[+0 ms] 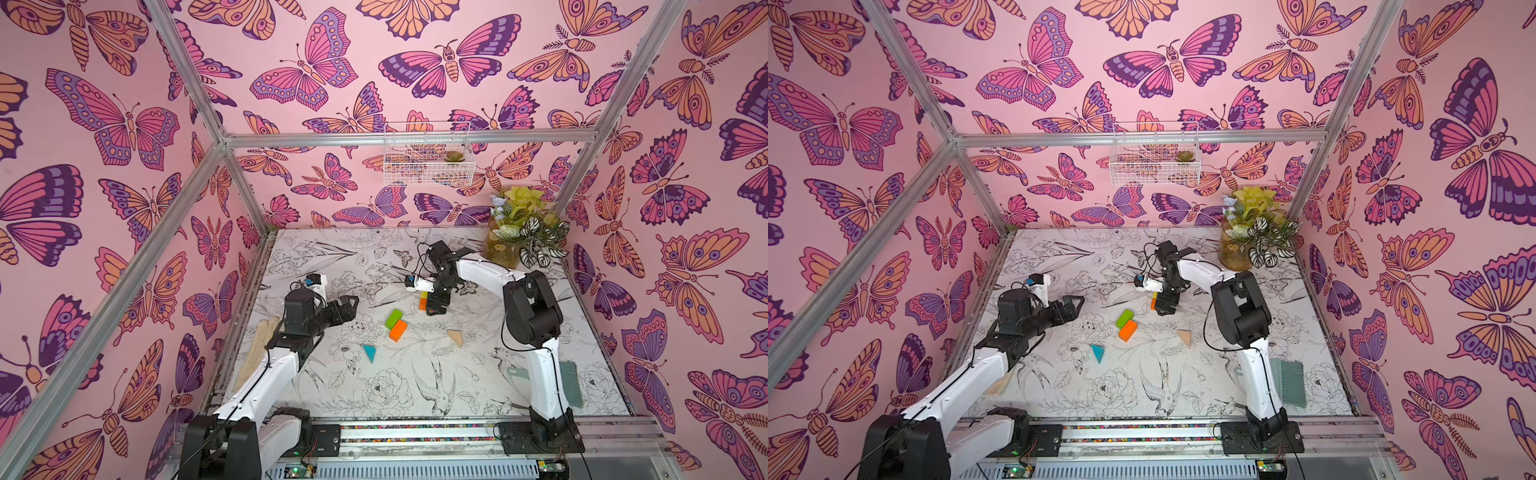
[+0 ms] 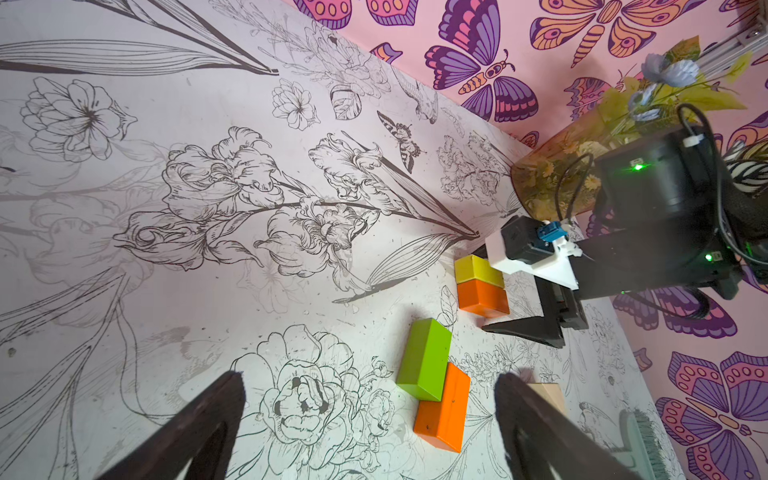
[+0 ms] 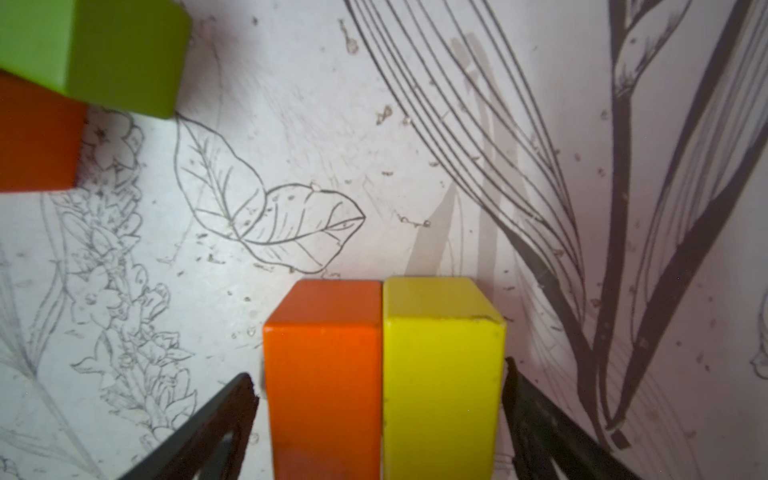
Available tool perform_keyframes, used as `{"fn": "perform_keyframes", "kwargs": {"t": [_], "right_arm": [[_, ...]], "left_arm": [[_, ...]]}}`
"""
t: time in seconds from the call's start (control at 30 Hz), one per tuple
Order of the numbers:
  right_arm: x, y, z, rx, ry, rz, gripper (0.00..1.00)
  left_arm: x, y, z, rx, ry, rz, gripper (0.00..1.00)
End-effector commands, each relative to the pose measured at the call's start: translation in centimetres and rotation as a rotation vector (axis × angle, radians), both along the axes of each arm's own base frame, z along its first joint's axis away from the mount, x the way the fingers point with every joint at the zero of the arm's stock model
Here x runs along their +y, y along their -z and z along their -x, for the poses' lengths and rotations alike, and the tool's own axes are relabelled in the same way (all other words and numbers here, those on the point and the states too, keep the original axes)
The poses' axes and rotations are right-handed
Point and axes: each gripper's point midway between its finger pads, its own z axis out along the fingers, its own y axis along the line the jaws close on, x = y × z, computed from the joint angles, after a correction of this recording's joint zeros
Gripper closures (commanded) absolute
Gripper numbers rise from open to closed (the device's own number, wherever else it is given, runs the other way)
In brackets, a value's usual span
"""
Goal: Assemble a piece of candy with building blocks
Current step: Assemble the building blocks at the center of the board, then adjust the building block at the center of the board.
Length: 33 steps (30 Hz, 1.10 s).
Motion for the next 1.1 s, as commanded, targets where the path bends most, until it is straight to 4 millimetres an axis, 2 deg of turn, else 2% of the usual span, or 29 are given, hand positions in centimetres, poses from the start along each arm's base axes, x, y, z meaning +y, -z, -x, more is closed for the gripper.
{"fn": "perform_keyframes", "kwargs": {"t": [0.0,0.1,0.17,0.27,0.37,0.47,0.53,0.63,0.7,0.77,0.8,0.83,0.87,0.9,0.93,1.0,1.07], "right_arm": [[0.4,-3.3,-1.4,-0.102,0.024,-0.046,0.03],[-0.3,-6.1,-2.8,-0.217,0.065,-0.050,0.02],[-0.6,-9.3,-4.1,-0.332,0.102,-0.105,0.01],[-0.9,-15.8,-4.9,-0.498,0.161,-0.271,0.01],[-1.9,-23.2,-5.9,-0.684,0.301,-0.466,0.01],[-3.0,-30.2,-5.2,-0.775,0.421,-0.701,0.01],[-4.1,-33.7,-4.7,-0.837,0.524,-0.866,0.01],[-5.9,-37.1,-3.9,-0.956,0.625,-1.044,0.01],[-7.6,-38.7,-3.6,-0.991,0.725,-1.123,0.01],[-7.4,-39.3,-2.7,-0.957,0.647,-1.158,0.02],[-7.3,-39.6,-2.2,-0.952,0.620,-1.169,0.18],[-7.3,-39.8,-2.0,-0.940,0.623,-1.166,0.39],[-7.3,-40.1,-1.9,-0.935,0.620,-1.157,0.62],[-7.1,-39.9,-1.9,-0.920,0.607,-1.121,0.92],[-6.9,-39.7,-1.9,-0.896,0.606,-1.090,1.00],[-6.9,-39.2,-1.8,-0.829,0.633,-1.062,1.00],[-6.9,-39.5,-1.6,-0.794,0.663,-1.113,1.00]], "left_arm": [[0.0,-0.2,-0.4,-0.013,0.002,0.004,0.03],[-0.1,-0.9,-0.6,-0.030,0.008,0.004,0.04],[-0.1,-1.9,-0.7,-0.057,0.013,0.000,0.04],[0.3,-3.6,-1.0,-0.101,0.004,-0.036,0.03],[0.8,-5.2,-1.5,-0.132,-0.011,-0.080,0.03],[0.7,-6.8,-1.9,-0.163,0.000,-0.085,0.03],[0.7,-7.6,-2.2,-0.177,-0.003,-0.081,0.03],[0.8,-8.2,-2.4,-0.186,-0.013,-0.076,0.03],[0.8,-8.4,-2.3,-0.191,-0.018,-0.070,0.03],[0.8,-8.8,-2.2,-0.199,-0.021,-0.062,0.03],[0.7,-9.1,-2.1,-0.205,-0.017,-0.058,0.03],[0.6,-9.4,-2.1,-0.212,-0.014,-0.055,0.03],[0.6,-9.6,-2.0,-0.217,-0.011,-0.052,0.03],[0.5,-9.8,-2.0,-0.221,-0.006,-0.054,0.03],[0.4,-9.8,-2.0,-0.217,0.001,-0.057,0.03],[-0.1,-9.7,-1.9,-0.196,0.034,-0.081,0.03],[-0.8,-9.2,-1.6,-0.169,0.067,-0.137,0.04]]}}
